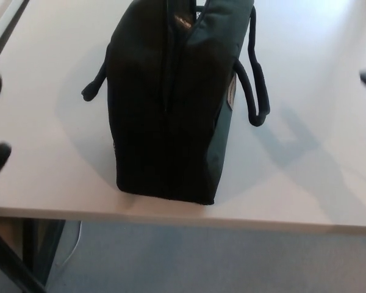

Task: A lunch bag is kept on the middle of the desk and the robot uses both its hands to grab the opening of the bag from the left and right and moves its hands away from each other to spread the bag open

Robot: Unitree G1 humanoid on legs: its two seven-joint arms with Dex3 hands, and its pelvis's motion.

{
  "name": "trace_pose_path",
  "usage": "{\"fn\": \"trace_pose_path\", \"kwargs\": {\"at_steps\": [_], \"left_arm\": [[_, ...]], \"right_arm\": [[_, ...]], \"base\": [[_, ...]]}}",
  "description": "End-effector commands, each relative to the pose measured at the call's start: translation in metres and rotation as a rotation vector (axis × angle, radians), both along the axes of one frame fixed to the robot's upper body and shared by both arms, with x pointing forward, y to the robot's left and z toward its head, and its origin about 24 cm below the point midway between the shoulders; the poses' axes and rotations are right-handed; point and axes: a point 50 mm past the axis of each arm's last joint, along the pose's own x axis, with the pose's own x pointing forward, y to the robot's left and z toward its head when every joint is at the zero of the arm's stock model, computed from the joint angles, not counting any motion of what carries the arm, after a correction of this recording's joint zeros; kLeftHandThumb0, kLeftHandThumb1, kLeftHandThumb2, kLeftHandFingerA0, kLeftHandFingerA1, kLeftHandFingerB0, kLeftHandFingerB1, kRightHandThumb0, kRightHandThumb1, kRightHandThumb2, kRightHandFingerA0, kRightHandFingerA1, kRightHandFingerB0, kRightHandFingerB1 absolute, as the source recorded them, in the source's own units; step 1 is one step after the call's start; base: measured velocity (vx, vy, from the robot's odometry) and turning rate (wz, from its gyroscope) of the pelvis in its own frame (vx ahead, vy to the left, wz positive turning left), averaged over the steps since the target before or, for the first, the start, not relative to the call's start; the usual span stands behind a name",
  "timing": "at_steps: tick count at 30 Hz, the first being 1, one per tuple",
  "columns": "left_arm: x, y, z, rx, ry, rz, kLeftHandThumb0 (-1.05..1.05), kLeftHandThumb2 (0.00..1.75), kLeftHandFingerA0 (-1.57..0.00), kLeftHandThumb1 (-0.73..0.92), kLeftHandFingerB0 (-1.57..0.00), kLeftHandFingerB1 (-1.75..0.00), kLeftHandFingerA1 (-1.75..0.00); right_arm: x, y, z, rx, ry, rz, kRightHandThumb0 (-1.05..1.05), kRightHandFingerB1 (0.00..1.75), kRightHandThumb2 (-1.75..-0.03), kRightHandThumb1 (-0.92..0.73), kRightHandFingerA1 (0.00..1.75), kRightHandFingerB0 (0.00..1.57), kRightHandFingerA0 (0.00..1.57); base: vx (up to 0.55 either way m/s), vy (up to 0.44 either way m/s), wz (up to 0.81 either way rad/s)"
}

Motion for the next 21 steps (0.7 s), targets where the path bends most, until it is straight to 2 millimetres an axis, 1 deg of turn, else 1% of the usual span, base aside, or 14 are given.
{"fn": "trace_pose_path", "kwargs": {"at_steps": [1,2,3,5,6,7,8,9,11,12,16,17,20,21], "left_arm": [[-0.152,0.018,-0.088,-0.468,0.466,0.136,-0.55,0.67,-0.21,0.88,-0.14,-0.28,-0.32],[-0.159,0.017,-0.094,-0.472,0.501,0.154,-0.53,0.68,-0.21,0.88,-0.14,-0.28,-0.31],[-0.169,0.016,-0.101,-0.478,0.545,0.177,-0.53,0.68,-0.21,0.88,-0.14,-0.28,-0.31],[-0.188,0.012,-0.115,-0.552,0.667,0.237,-0.54,0.68,-0.27,0.87,-0.12,-0.19,-0.31],[-0.191,0.011,-0.119,-0.587,0.686,0.255,-0.55,0.68,-0.28,0.86,-0.12,-0.2,-0.33],[-0.193,0.012,-0.124,-0.608,0.716,0.296,-0.56,0.66,-0.34,0.89,-0.1,-0.25,-0.34],[-0.193,0.012,-0.125,-0.61,0.722,0.305,-0.56,0.66,-0.34,0.89,-0.1,-0.25,-0.34],[-0.19,0.014,-0.126,-0.677,0.723,0.322,-0.6,0.94,-0.28,0.72,-0.07,-0.38,-0.48],[-0.188,0.015,-0.127,-0.722,0.72,0.325,-0.61,0.94,-0.28,0.71,-0.08,-0.39,-0.48],[-0.188,0.015,-0.127,-0.729,0.723,0.325,-0.6,0.94,-0.3,0.71,-0.1,-0.39,-0.48],[-0.193,0.01,-0.131,-0.76,0.759,0.308,-0.58,0.93,-0.34,0.69,-0.12,-0.4,-0.49],[-0.193,0.009,-0.132,-0.757,0.777,0.3,-0.59,0.93,-0.34,0.69,-0.12,-0.4,-0.49],[-0.187,0.009,-0.133,-0.759,0.811,0.269,-0.6,0.93,-0.35,0.68,-0.13,-0.4,-0.49],[-0.182,0.009,-0.132,-0.761,0.805,0.258,-0.61,0.94,-0.36,0.68,-0.13,-0.4,-0.5]], "right_arm": [[-0.171,-0.005,-0.11,0.181,0.208,-0.118,-0.26,0.49,-1.05,-0.56,0.52,0.07,0.1],[-0.177,-0.003,-0.118,0.191,0.242,-0.127,-0.5,0.34,-0.72,-0.68,0.39,0.16,0.17],[-0.184,-0.001,-0.128,0.202,0.285,-0.138,-0.5,0.34,-0.72,-0.68,0.39,0.16,0.17],[-0.194,0.008,-0.152,0.245,0.39,-0.169,-0.52,0.35,-0.75,-0.69,0.39,0.16,0.16],[-0.194,0.009,-0.157,0.246,0.435,-0.173,-0.29,0.47,-1.1,-0.64,0.49,0.0,0.01],[-0.191,0.01,-0.164,0.205,0.498,-0.178,-0.51,0.25,-0.63,-0.77,0.29,0.1,0.1],[-0.19,0.011,-0.165,0.194,0.51,-0.179,-0.51,0.25,-0.63,-0.77,0.29,0.1,0.1],[-0.178,0.015,-0.164,0.199,0.482,-0.16,-0.29,0.47,-1.1,-0.64,0.48,0.0,0.0],[-0.174,0.016,-0.166,0.208,0.473,-0.157,-0.29,0.47,-1.11,-0.64,0.48,0.0,0.0],[-0.173,0.017,-0.169,0.204,0.488,-0.16,-0.52,0.34,-0.76,-0.71,0.36,0.14,0.16],[-0.17,0.019,-0.174,0.194,0.526,-0.155,-0.5,0.35,-0.75,-0.67,0.37,0.14,0.18],[-0.17,0.019,-0.175,0.189,0.525,-0.156,-0.46,0.28,-0.64,-0.75,0.32,0.15,0.23],[-0.164,0.02,-0.176,0.172,0.522,-0.157,-0.44,0.28,-0.63,-0.75,0.33,0.15,0.24],[-0.158,0.02,-0.175,0.169,0.513,-0.157,-0.49,0.35,-0.75,-0.67,0.38,0.14,0.19]], "base": [[0.0,0.0,0.0],[0.0,0.0,0.0],[0.0,0.0,0.0],[0.0,0.0,0.0],[0.0,0.0,0.0],[0.0,0.0,0.0],[0.0,0.0,0.0],[0.0,0.0,0.0],[0.0,0.0,0.0],[0.0,0.0,0.0],[0.0,0.0,0.0],[0.0,0.0,0.0],[0.0,0.0,0.0],[0.0,0.0,0.0]]}}
